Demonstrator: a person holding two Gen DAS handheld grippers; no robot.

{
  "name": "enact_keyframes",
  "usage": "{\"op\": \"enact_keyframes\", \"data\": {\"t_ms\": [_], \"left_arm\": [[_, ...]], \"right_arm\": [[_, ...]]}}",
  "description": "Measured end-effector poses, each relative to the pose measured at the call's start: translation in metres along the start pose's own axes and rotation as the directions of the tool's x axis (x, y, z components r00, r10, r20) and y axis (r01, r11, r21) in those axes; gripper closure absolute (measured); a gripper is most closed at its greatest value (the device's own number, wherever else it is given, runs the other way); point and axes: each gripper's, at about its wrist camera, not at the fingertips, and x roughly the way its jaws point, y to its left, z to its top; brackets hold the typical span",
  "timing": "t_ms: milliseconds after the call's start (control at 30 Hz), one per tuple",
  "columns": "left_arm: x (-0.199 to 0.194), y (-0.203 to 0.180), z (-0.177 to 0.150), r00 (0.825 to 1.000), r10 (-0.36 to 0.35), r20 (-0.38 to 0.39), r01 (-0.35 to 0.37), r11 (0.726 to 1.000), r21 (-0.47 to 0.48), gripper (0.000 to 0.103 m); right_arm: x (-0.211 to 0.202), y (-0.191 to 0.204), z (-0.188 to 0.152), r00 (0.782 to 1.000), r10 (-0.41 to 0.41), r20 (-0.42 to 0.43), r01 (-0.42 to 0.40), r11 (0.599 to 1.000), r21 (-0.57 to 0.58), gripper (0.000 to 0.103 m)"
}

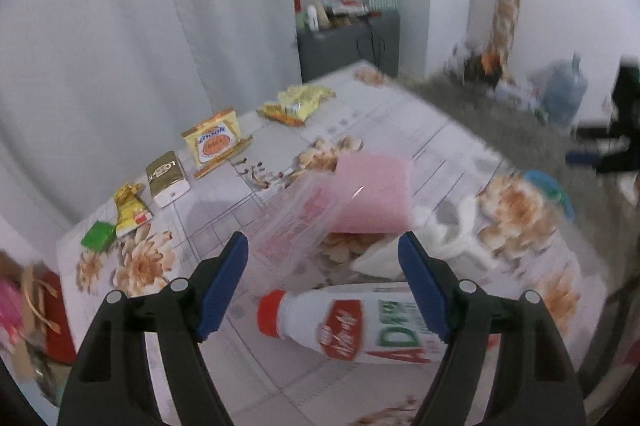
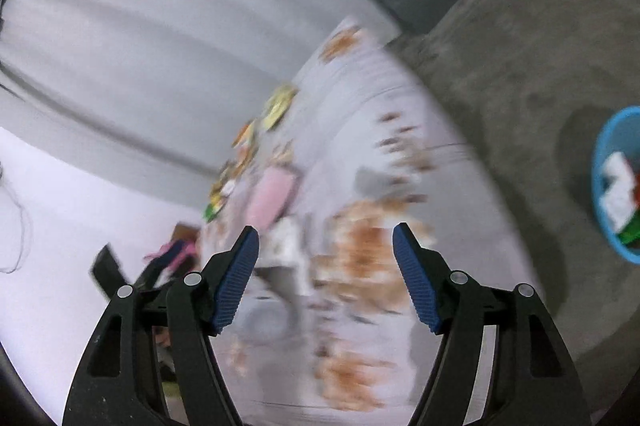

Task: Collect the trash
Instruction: 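Move both tools back to the table toward the pink mesh pad, then grasp the pink mesh pad with the right tool while left tool grasps clear plastic bag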

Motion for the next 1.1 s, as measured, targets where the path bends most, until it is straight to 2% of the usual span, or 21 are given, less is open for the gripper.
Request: {"op": "enact_keyframes", "data": {"t_ms": [167,300,433,567,767,967,1000,1067,1100], "left_arm": [[0.034,0.007,0.009,0.991,-0.021,-0.131,0.028,0.998,0.048,0.028],[0.054,0.008,0.01,0.982,0.001,-0.189,0.016,0.996,0.088,0.03],[0.071,0.005,0.011,0.972,0.019,-0.236,0.009,0.993,0.118,0.033],[0.083,0.002,0.01,0.963,0.032,-0.268,0.005,0.99,0.138,0.042],[0.09,0.01,0.012,0.959,0.009,-0.285,0.014,0.997,0.078,0.055],[0.092,0.022,0.016,0.959,-0.033,-0.282,0.035,0.999,0.003,0.069],[0.092,0.024,0.017,0.96,-0.04,-0.278,0.04,0.999,-0.008,0.07],[0.093,0.026,0.018,0.96,-0.05,-0.276,0.047,0.999,-0.019,0.082],[0.093,0.027,0.018,0.96,-0.054,-0.276,0.049,0.999,-0.024,0.082]], "right_arm": [[0.062,0.024,0.024,0.985,0.05,-0.165,-0.03,0.992,0.122,0.035],[0.109,0.028,0.036,0.965,0.053,-0.256,0.007,0.973,0.229,0.035],[0.142,0.026,0.044,0.955,0.044,-0.295,0.052,0.95,0.309,0.035],[0.164,0.028,0.042,0.942,0.037,-0.333,0.08,0.94,0.331,0.035],[0.185,0.03,0.041,0.935,0.04,-0.352,0.092,0.932,0.351,0.036],[0.2,0.027,0.038,0.934,0.068,-0.349,0.075,0.921,0.382,0.049],[0.2,0.026,0.037,0.936,0.069,-0.345,0.074,0.92,0.385,0.053],[0.198,0.022,0.036,0.937,0.074,-0.341,0.072,0.916,0.395,0.062],[0.197,0.019,0.036,0.938,0.082,-0.337,0.065,0.913,0.402,0.066]]}}
